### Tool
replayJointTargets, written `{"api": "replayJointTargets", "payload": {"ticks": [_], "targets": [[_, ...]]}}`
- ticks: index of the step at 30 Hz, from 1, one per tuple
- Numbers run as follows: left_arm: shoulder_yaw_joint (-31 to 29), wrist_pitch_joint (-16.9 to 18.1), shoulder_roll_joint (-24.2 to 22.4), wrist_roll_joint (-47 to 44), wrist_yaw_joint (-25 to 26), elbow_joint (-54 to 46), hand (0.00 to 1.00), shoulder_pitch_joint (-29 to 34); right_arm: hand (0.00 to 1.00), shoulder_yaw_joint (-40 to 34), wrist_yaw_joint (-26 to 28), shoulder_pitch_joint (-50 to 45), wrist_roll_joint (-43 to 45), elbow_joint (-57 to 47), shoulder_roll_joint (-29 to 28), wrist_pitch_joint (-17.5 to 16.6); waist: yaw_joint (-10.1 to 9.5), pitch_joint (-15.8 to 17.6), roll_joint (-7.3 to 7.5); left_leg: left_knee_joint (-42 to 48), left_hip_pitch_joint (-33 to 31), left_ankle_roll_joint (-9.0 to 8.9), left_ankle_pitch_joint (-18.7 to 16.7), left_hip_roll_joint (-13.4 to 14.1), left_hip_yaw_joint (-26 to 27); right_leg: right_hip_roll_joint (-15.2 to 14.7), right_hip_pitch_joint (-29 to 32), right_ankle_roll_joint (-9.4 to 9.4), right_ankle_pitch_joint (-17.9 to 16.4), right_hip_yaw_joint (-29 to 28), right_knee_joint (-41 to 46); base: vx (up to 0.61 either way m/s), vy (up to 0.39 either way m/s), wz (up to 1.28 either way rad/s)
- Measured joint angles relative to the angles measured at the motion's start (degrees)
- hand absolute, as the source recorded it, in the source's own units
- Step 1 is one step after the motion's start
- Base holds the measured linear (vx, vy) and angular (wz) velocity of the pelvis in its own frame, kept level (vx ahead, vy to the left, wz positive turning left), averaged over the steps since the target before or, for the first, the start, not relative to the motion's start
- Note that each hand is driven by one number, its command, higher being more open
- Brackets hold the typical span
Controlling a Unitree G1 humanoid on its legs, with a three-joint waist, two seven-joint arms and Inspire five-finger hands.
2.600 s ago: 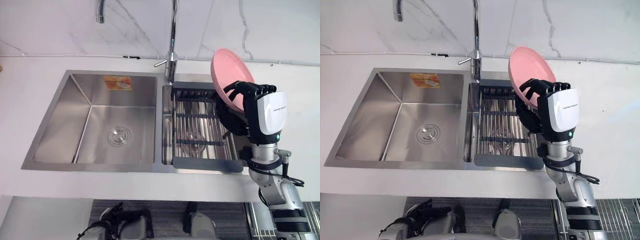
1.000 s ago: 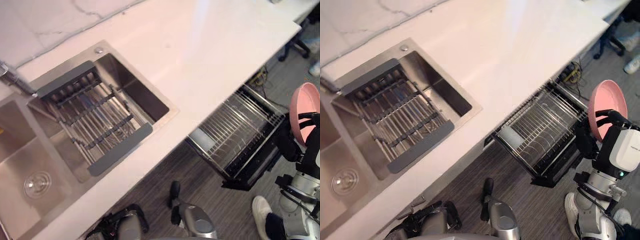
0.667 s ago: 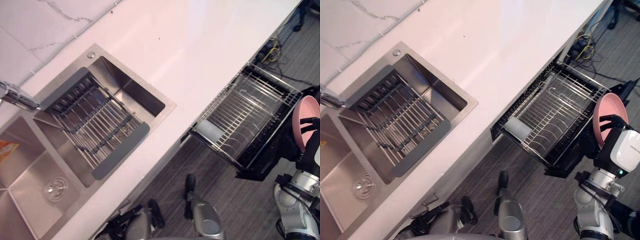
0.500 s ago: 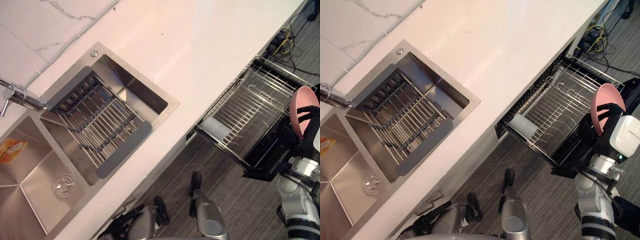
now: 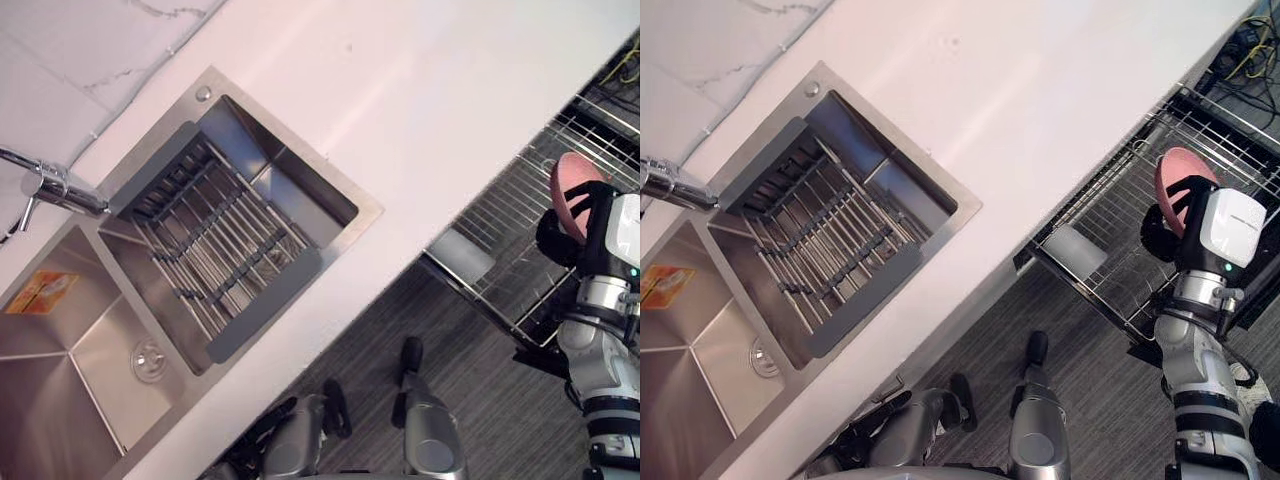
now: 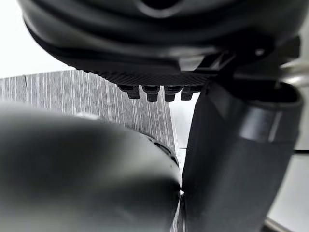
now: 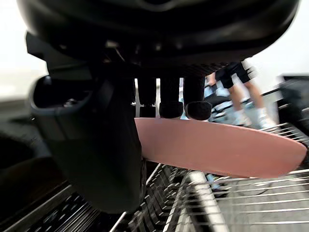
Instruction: Walk over to the sink, pick up the cup, carry it to the dishwasher, place the cup inside the dishwasher, then close the dishwasher door
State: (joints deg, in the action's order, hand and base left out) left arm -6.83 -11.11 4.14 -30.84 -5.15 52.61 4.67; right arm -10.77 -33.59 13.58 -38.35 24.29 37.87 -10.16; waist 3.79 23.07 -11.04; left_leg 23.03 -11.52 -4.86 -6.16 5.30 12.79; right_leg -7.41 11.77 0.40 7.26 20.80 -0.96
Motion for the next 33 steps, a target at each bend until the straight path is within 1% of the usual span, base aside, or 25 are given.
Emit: {"api": "replayJointTargets", "payload": {"ticks": [2,4,7,8,11,12,15,16,19,22,26,27,28,31,33], "targets": [[0.2,0.0,0.0,0.0,0.0,-0.5,1.0,-0.2,0.0,1.9,1.6,2.1,0.0,0.2,1.5,-0.2,-0.04,1.0,-0.08,-1.1,0.0,0.0,0.0,-0.4,-1.2,-0.1,0.4,0.01,0.2,0.2,0.0,-0.02,0.082,0.07],[0.5,0.0,0.1,0.0,0.1,-0.6,1.0,-0.4,0.0,3.7,3.4,4.2,0.1,2.6,2.8,-0.1,-0.3,1.7,-0.2,-3.0,0.0,0.0,0.0,-0.7,-1.5,-0.3,1.2,-0.01,0.4,0.7,0.2,-0.04,0.088,0.12],[1.0,0.0,0.1,-0.1,0.1,-0.6,1.0,-1.1,0.0,4.4,4.6,5.7,0.6,6.1,4.0,0.2,-0.93,2.3,-0.78,-4.9,0.0,0.0,0.0,-1.1,-2.3,-0.6,2.2,-0.02,0.4,1.4,0.9,-0.04,0.101,0.14],[1.9,0.1,0.1,-0.8,0.1,-0.6,1.0,-1.4,0.0,4.9,5.1,6.7,1.2,8.2,4.5,0.7,-1.5,2.5,-1.2,-6.0,-0.3,0.0,0.0,-1.5,-2.8,-0.8,3.1,-0.02,0.4,1.5,1.5,-0.05,0.139,0.12],[2.4,0.1,0.0,-1.8,0.1,-0.6,1.0,-1.5,0.0,5.4,6.2,8.5,2.8,11.9,4.7,1.6,-1.58,2.9,-1.89,-7.5,-0.9,0.02,0.0,-2.2,-3.6,-1.6,4.7,0.19,0.6,1.9,2.3,-0.05,0.129,0.12],[2.4,0.1,0.0,-1.9,0.1,-0.6,1.0,-1.5,0.0,5.9,6.5,8.5,3.4,12.8,4.7,2.0,-1.71,2.9,-1.95,-7.8,-1.1,0.03,0.0,-2.5,-4.4,-1.8,5.1,0.26,0.6,1.9,2.6,-0.05,0.117,0.07],[2.8,0.1,0.0,-2.0,0.1,-0.7,1.0,-1.5,0.0,6.6,7.3,8.4,3.7,13.7,4.6,3.1,-1.73,2.9,-1.99,-9.0,-1.2,0.04,0.0,-3.0,-4.5,-2.2,6.0,0.5,0.8,1.8,2.9,-0.05,0.109,0.02],[2.8,0.1,0.0,-2.0,0.1,-0.7,1.0,-1.5,1.0,6.6,7.3,8.5,4.3,13.7,4.7,3.3,-1.72,2.9,-1.98,-9.0,-1.3,0.04,0.0,-3.1,-4.5,-2.3,6.2,0.54,0.8,1.8,2.9,-0.06,0.093,-0.01],[3.1,0.1,0.1,-2.5,0.1,-0.7,1.0,-1.5,1.0,6.6,7.0,8.8,5.7,14.4,4.6,5.1,-1.71,2.9,-1.95,-9.4,-1.3,0.05,0.0,-3.3,-4.6,-2.5,6.4,0.67,0.8,1.6,2.9,-0.07,0.082,-0.01],[3.8,0.1,0.2,-3.2,0.2,-0.6,1.0,-1.5,1.0,5.8,4.7,9.1,8.1,16.0,4.2,6.4,-1.72,3.0,-1.9,-10.8,-1.1,0.07,0.0,-3.4,-4.6,-2.4,6.7,0.82,0.6,1.7,2.3,-0.06,0.056,0.01],[3.9,0.1,0.4,-4.0,0.2,-0.6,1.0,-1.6,1.0,1.3,3.2,9.0,14.6,16.8,1.4,6.0,-1.69,3.4,-1.33,-11.1,-0.9,0.1,0.0,-3.4,-4.6,-2.4,6.8,0.85,0.6,1.5,2.6,-0.04,0.04,-0.01],[3.8,0.1,0.4,-4.0,0.2,-0.6,1.0,-1.6,1.0,-0.2,3.1,8.5,16.5,16.3,0.6,5.4,-1.68,3.5,-1.11,-11.2,-0.8,0.1,0.0,-3.4,-4.6,-2.4,6.8,0.85,0.6,1.4,2.7,-0.01,0.026,-0.05],[3.3,0.0,0.4,-4.0,0.2,-0.6,1.0,-1.5,1.0,-2.4,3.3,7.5,19.6,14.4,-0.9,4.9,-1.52,3.7,-0.89,-11.2,-0.6,0.11,0.0,-3.4,-4.5,-2.4,6.8,0.84,0.6,1.3,2.8,-0.01,0.027,-0.06],[2.0,-0.4,0.3,-3.5,0.2,-0.6,1.0,-1.5,1.0,-5.5,4.4,4.3,25.1,9.3,-3.8,4.0,-1.17,4.1,-0.3,-11.2,0.7,0.24,-0.1,-3.2,-4.4,-2.1,5.7,0.88,0.5,0.9,2.9,0.01,0.012,-0.09],[0.7,-0.8,0.3,-2.6,0.2,-0.5,1.0,-1.5,1.0,-8.1,6.2,0.3,29.5,1.5,-6.5,3.4,-0.67,4.2,0.52,-11.2,2.4,0.83,-0.6,-2.7,-4.2,-1.5,4.4,0.78,0.1,0.6,2.9,0.02,0.003,-0.15]]}}
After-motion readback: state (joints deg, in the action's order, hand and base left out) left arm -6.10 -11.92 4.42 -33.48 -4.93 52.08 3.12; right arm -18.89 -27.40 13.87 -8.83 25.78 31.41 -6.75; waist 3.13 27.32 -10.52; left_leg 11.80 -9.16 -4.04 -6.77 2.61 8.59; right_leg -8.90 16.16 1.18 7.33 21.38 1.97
